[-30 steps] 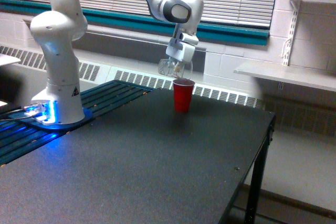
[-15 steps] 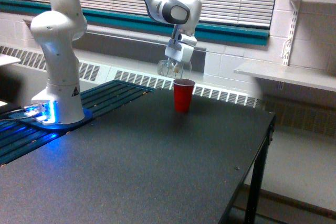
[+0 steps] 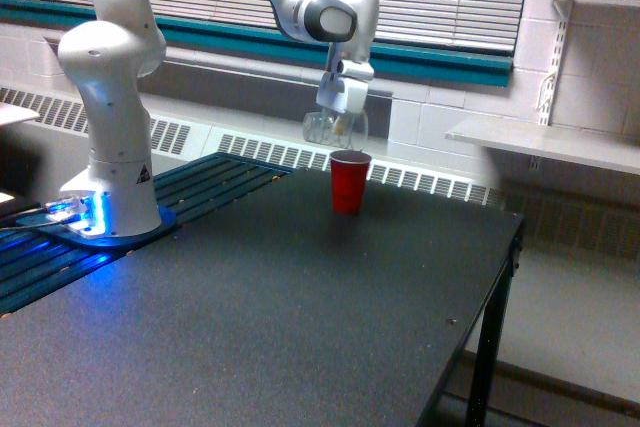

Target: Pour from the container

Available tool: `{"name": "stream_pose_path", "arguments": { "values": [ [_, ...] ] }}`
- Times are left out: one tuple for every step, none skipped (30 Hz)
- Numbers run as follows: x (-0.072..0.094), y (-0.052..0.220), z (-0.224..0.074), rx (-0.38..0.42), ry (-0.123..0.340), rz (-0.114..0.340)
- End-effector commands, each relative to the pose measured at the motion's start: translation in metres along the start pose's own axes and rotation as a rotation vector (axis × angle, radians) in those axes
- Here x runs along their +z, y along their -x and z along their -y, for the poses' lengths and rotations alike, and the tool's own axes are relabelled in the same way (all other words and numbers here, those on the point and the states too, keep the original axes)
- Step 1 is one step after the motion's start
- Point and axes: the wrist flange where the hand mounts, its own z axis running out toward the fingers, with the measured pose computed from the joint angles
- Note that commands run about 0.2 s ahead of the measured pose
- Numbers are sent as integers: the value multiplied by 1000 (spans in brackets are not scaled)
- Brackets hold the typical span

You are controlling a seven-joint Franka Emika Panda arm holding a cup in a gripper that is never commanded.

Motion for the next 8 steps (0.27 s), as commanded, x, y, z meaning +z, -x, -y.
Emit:
{"name": "stream_pose_path", "arguments": {
  "values": [
    [-10,-49,-47,80,-27,-32],
    [-10,-50,-49,84,-29,-36],
    [-10,-50,-50,85,-32,-40],
    [-10,-51,-51,86,-33,-43],
    [-10,-53,-53,91,-34,-50],
    [-10,-54,-54,94,-37,-55],
    [-9,-54,-55,92,-40,-56],
    [-9,-54,-55,93,-41,-56]
  ]
}}
